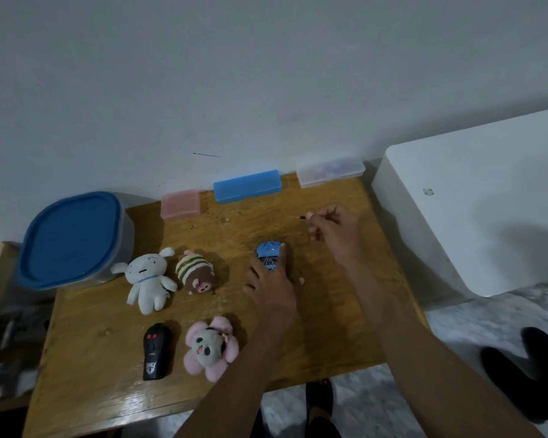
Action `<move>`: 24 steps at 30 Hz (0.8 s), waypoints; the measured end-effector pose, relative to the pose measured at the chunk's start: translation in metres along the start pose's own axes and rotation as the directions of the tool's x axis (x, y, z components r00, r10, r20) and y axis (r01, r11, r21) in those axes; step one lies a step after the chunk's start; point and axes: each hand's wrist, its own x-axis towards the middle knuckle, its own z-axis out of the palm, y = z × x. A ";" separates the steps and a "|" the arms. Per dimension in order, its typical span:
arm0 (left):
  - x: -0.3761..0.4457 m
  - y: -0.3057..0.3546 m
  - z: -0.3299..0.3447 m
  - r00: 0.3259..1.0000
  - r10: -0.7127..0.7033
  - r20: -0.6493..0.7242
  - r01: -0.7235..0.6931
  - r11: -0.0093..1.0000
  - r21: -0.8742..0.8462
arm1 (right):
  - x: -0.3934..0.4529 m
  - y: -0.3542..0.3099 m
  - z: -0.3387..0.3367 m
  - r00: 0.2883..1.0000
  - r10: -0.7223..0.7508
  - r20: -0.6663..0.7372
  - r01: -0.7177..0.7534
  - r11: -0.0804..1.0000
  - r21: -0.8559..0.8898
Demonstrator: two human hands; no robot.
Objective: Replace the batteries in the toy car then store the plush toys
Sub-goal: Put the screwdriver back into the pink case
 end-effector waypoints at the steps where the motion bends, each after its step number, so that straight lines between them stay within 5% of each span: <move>1: 0.001 -0.002 -0.003 1.000 0.005 -0.004 -0.005 0.998 -0.056 | 0.001 -0.003 0.003 1.000 0.021 0.016 -0.021 1.000 0.004; 5: 0.015 -0.023 -0.032 0.983 0.028 -0.181 -0.083 0.948 -0.306 | 0.008 -0.017 0.033 0.993 0.048 0.112 -0.036 0.994 -0.103; 10: 0.064 -0.083 -0.100 0.891 -0.037 -0.453 -0.182 0.884 -0.430 | 0.023 -0.026 0.096 0.966 -0.103 0.236 0.185 0.917 -0.355; 18: 0.163 -0.191 -0.159 0.937 -0.015 -0.348 -0.169 0.854 -0.492 | 0.045 -0.024 0.223 0.915 -0.187 0.359 0.375 0.721 -0.582; 24: 0.207 -0.212 -0.157 0.956 0.060 -0.288 -0.214 0.813 -0.541 | 0.068 0.008 0.282 0.846 -0.127 0.518 0.519 0.419 -0.745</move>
